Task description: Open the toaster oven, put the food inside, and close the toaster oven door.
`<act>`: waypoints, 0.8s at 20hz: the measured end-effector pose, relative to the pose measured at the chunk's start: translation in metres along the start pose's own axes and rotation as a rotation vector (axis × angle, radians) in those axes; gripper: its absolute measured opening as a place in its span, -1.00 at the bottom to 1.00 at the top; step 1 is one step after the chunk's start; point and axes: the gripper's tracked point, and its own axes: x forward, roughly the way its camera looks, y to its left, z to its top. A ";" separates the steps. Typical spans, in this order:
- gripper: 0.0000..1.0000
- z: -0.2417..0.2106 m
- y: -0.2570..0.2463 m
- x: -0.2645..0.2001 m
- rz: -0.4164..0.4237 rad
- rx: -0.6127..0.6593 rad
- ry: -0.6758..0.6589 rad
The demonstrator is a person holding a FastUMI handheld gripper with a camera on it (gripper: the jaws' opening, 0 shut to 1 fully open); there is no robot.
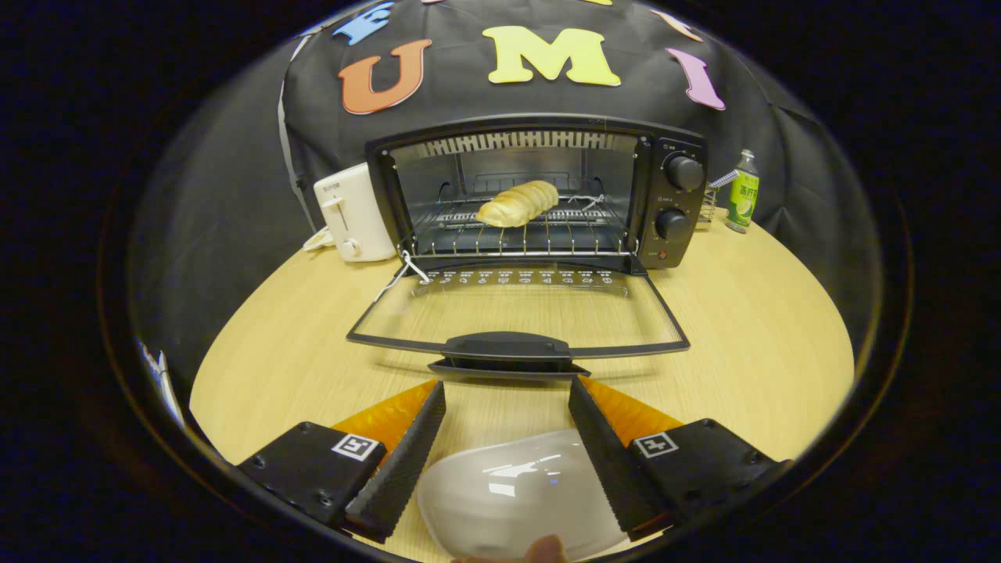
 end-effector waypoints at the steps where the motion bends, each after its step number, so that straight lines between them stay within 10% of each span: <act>1: 1.00 -0.001 -0.001 0.003 -0.016 -0.004 0.020; 16: 1.00 0.041 -0.003 -0.015 -0.130 -0.019 -0.093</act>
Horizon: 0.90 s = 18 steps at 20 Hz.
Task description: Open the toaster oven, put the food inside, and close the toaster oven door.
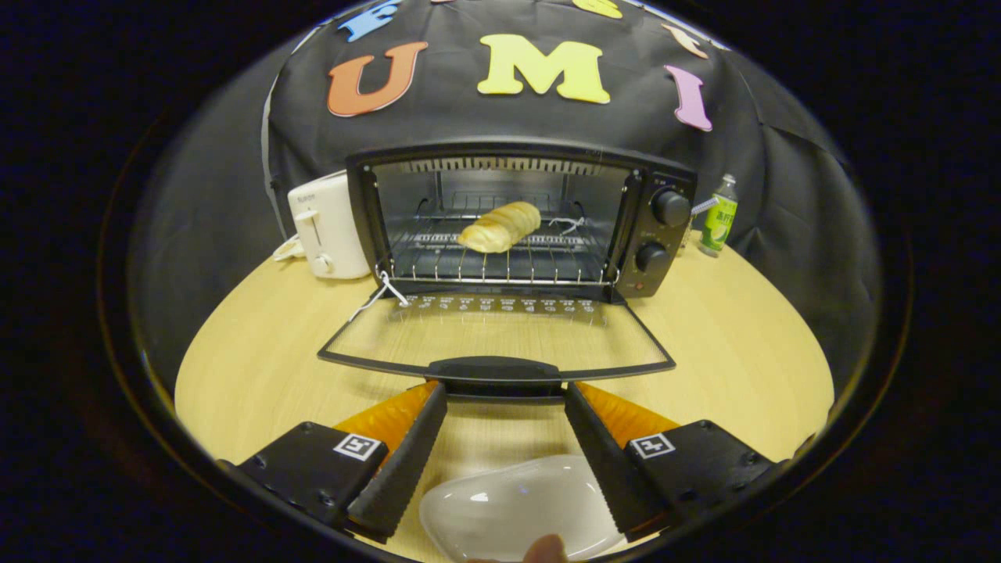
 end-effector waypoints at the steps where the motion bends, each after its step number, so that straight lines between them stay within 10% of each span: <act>1: 1.00 0.006 0.000 -0.002 0.003 0.013 -0.005; 18: 1.00 0.140 -0.012 -0.021 0.048 0.136 -0.271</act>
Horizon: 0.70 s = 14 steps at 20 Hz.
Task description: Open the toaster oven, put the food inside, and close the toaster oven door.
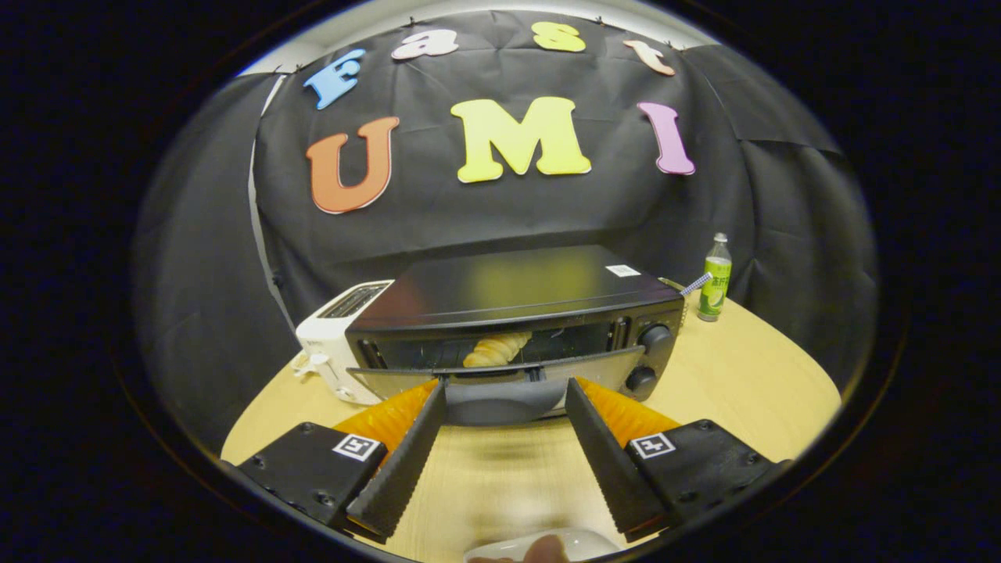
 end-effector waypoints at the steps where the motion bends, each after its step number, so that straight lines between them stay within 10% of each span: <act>1: 1.00 0.010 -0.003 -0.006 -0.005 -0.006 -0.029; 14: 1.00 0.121 -0.010 -0.183 0.006 -0.130 -0.295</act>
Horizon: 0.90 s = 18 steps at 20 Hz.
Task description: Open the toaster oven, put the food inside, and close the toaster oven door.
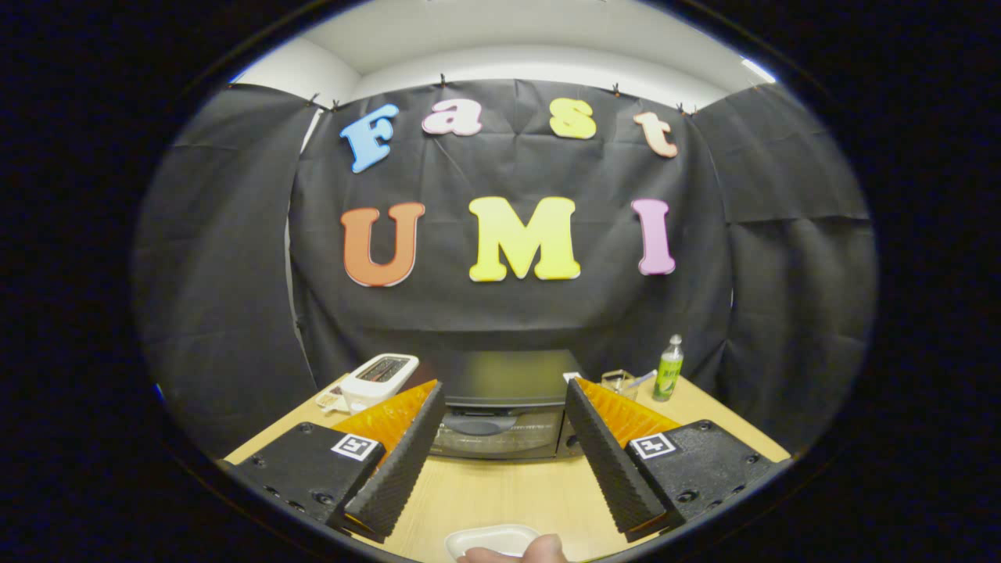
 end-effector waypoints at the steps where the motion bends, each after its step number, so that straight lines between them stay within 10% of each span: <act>1: 1.00 0.012 0.000 -0.017 0.003 0.002 -0.032; 18: 1.00 0.029 -0.012 -0.139 0.022 -0.003 -0.144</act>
